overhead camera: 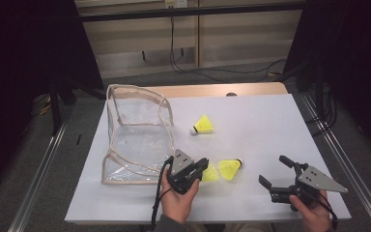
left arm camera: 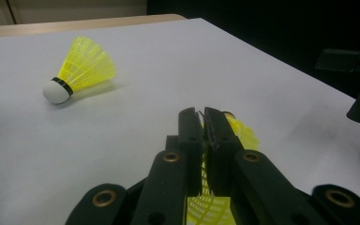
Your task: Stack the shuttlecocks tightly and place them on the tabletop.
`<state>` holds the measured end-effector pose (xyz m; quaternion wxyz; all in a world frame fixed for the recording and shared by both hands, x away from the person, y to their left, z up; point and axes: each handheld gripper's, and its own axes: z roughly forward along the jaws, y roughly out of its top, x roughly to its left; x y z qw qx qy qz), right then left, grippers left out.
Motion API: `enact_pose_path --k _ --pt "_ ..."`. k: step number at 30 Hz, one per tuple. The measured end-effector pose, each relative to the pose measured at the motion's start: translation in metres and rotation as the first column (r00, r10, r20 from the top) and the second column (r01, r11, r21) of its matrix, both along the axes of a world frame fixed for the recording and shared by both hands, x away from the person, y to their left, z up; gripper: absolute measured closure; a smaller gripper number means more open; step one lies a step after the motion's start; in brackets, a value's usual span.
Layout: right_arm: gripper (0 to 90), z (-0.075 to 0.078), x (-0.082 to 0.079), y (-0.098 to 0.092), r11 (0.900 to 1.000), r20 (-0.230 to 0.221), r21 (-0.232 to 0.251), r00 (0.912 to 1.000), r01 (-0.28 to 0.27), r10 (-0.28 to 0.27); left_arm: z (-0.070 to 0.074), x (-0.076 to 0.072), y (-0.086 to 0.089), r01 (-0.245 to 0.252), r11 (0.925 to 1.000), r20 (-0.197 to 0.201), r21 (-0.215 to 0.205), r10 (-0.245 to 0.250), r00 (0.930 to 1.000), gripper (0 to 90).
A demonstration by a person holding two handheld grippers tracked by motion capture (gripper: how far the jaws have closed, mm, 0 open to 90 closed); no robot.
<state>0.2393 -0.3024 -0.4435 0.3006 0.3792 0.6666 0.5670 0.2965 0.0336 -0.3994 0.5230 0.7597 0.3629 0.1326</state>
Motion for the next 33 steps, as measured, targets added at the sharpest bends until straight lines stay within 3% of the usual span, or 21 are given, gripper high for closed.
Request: enact_pose_path --k 14,33 --pt "1.6 0.000 0.000 -0.002 1.000 0.001 0.003 1.0000 0.000 0.000 0.004 0.015 -0.005 -0.033 0.9992 -0.011 -0.020 0.033 0.9994 86.9" --pt "1.7 0.001 0.000 -0.003 1.000 0.001 0.007 1.0000 0.004 -0.004 0.010 0.025 -0.014 -0.049 0.9987 -0.037 -0.015 0.048 0.9981 86.9"
